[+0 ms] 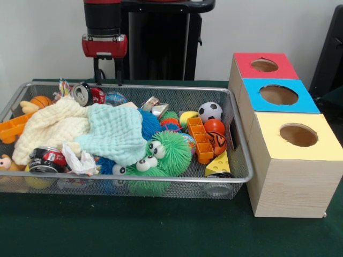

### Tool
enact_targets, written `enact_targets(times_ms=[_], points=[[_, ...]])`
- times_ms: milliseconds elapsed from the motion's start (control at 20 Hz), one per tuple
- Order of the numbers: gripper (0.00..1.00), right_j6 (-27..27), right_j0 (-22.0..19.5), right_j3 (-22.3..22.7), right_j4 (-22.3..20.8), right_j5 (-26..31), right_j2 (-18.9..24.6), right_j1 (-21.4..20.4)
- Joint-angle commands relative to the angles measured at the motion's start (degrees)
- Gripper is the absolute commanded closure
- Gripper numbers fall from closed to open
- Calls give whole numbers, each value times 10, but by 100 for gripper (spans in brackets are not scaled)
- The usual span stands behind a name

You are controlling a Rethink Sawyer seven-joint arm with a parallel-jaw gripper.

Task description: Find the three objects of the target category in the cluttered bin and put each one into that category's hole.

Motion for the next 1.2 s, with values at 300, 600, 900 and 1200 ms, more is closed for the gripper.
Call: enact_targets(times_ms=[300, 600, 900, 1200], points=[[0, -67, -81, -16, 19, 120, 105, -10], [0, -77, -104, -9, 32, 153, 138, -29], [0, -34, -76, -27, 2, 136, 115, -17], [0, -20, -54, -35, 3, 133, 103, -16]])
